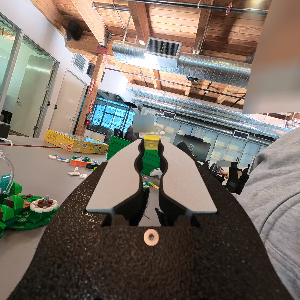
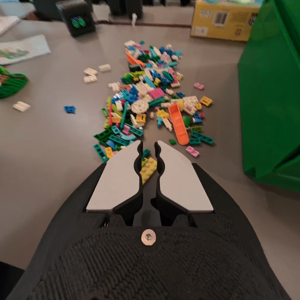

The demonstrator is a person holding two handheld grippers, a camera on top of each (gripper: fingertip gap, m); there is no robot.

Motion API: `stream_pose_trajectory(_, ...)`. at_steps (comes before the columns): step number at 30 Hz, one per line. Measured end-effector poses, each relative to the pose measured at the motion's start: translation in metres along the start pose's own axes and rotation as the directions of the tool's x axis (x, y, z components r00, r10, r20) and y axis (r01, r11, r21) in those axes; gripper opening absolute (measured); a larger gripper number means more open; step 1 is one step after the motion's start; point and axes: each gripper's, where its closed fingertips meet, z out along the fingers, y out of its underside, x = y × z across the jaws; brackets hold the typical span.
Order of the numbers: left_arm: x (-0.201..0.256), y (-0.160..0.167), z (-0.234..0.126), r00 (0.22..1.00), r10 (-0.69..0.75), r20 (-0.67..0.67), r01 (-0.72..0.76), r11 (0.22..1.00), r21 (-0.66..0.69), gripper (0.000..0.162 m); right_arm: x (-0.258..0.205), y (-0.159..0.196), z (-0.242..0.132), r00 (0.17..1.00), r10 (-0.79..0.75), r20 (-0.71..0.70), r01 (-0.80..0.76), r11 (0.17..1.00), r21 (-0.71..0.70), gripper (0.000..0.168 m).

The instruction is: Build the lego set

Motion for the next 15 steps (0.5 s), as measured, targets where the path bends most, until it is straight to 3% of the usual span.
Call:
stream_pose_trajectory(3,-0.002,-0.002,-0.001,1.0,-0.005,0.008,0.005,1.0,0.012,0.016,-0.019,-0.02,-0.002,0.992,-0.07,0.107,0.059,0.994,0.095,0.015)
stream_pose_trajectory(9,-0.004,-0.001,0.0,1.0,-0.027,0.007,0.027,1.0,0.007,0.016,-0.028,-0.063,0.025,0.95,-0.301,0.084,0.293,0.952,0.092,0.021)
stream_pose_trajectory(15,-0.005,0.001,0.002,0.999,-0.037,0.004,0.037,0.999,-0.008,0.016,-0.009,-0.117,0.099,0.957,-0.258,0.133,0.266,0.963,-0.049,0.017)
